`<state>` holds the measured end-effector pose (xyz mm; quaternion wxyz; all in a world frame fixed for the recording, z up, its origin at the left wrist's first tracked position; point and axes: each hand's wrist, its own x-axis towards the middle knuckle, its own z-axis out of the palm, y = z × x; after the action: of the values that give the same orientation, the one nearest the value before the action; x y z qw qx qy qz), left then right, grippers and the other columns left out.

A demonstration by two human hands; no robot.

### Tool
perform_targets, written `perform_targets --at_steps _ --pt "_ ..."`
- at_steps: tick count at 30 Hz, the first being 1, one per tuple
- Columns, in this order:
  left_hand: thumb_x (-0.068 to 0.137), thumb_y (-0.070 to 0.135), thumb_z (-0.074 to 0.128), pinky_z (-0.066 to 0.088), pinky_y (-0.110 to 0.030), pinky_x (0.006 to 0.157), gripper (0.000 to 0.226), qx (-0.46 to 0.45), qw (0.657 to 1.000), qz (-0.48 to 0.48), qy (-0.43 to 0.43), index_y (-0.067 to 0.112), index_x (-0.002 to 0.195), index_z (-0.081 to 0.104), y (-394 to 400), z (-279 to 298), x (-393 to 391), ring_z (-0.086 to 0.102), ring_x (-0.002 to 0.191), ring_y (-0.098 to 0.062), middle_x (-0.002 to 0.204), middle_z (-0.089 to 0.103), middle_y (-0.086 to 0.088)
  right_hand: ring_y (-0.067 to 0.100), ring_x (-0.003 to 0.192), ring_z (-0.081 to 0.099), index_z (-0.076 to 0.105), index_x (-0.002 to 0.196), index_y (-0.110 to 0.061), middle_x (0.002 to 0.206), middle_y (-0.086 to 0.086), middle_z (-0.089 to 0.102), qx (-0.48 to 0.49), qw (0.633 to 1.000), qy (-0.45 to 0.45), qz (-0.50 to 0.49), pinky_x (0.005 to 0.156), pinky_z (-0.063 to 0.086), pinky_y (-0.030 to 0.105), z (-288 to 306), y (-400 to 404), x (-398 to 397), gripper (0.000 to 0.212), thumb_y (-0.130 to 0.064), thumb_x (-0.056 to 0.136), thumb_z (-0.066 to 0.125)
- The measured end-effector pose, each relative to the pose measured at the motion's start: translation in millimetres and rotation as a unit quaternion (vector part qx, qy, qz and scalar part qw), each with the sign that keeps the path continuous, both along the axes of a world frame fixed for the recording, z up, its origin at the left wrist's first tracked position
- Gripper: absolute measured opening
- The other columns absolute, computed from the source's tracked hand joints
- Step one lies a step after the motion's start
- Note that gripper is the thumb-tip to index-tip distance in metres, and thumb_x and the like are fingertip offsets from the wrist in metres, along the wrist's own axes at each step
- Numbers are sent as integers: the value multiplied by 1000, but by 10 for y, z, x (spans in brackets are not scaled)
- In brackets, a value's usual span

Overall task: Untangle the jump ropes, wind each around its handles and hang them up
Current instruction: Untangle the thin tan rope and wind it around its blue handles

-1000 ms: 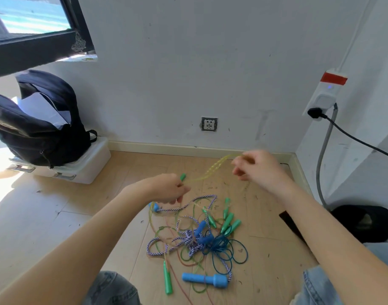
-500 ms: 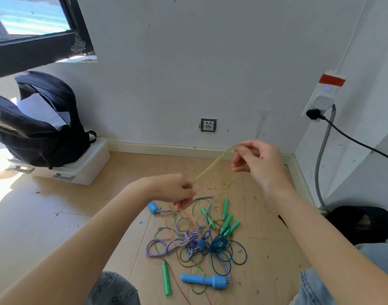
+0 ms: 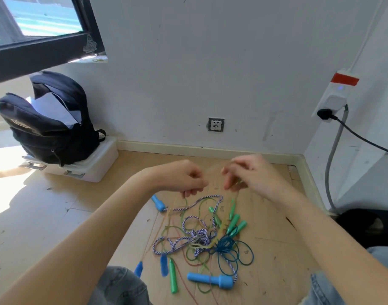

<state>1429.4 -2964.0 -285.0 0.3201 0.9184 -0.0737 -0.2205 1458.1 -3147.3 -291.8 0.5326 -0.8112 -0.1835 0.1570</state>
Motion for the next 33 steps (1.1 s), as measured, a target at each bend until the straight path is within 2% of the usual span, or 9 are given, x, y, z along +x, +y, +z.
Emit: perform_targets --at_steps 3,6,9,14,19,21,24,28,33 --pt "100 27 33 44 -22 62 39 75 992 -11 103 12 69 51 95 -172 -40 51 56 -12 64 56 0 14 62 64 62 97 4 71 8 68 27 990 -18 -138 58 53 22 71 -174 166 24 -12 97 44" --pt "99 29 36 42 -14 47 37 40 998 50 26 15 65 47 77 -117 -16 45 49 -10 58 47 3 19 108 55 52 123 -7 123 7 59 -317 944 -94 14 84 45 27 -21 -246 112 41 -25 88 60" --pt "95 32 43 36 -11 39 33 26 998 10 -52 20 65 50 -75 -14 16 41 51 -12 57 45 4 17 133 35 28 143 -20 147 -2 35 -290 950 -92 74 106 31 31 -73 -121 -25 82 -32 75 74" --pt "94 27 48 41 -13 50 27 -34 998 -21 -54 24 68 55 -179 -38 12 45 52 -7 60 48 8 8 80 65 67 89 -9 88 5 72 -169 974 -58 136 75 46 18 -52 -42 -18 8 -14 86 61" --pt "99 22 36 41 -15 71 30 18 1000 -22 11 15 77 54 18 -174 -32 52 72 -5 87 68 -2 17 73 64 63 80 -14 78 4 70 -129 977 -139 -92 75 46 26 45 -215 167 16 -11 92 52" --pt "100 23 34 42 -14 70 32 -13 1000 -4 6 17 72 49 40 -167 -23 51 68 -3 76 64 4 20 102 61 62 102 -16 105 1 67 -218 967 -128 -28 84 42 24 26 -237 137 14 -14 89 57" --pt "99 24 36 45 -17 65 34 -56 998 -13 -9 18 67 46 -28 -123 3 51 56 -4 60 55 8 9 122 45 43 133 -25 137 -6 47 -248 959 -102 95 97 31 20 -48 -135 22 57 -25 81 68" --pt "98 24 43 46 -15 55 29 -112 993 -37 30 17 70 50 -139 -121 -32 48 50 -9 58 50 1 1 75 61 64 89 -22 84 -1 70 -150 974 -56 161 71 45 17 -28 -35 -26 9 -15 85 64" --pt "85 28 65 50 -11 62 14 -73 994 -41 65 19 84 54 8 -126 -20 61 61 -2 72 65 7 2 56 60 65 79 -14 60 -4 65 -133 987 -87 30 53 41 8 10 -180 94 12 -10 88 58"
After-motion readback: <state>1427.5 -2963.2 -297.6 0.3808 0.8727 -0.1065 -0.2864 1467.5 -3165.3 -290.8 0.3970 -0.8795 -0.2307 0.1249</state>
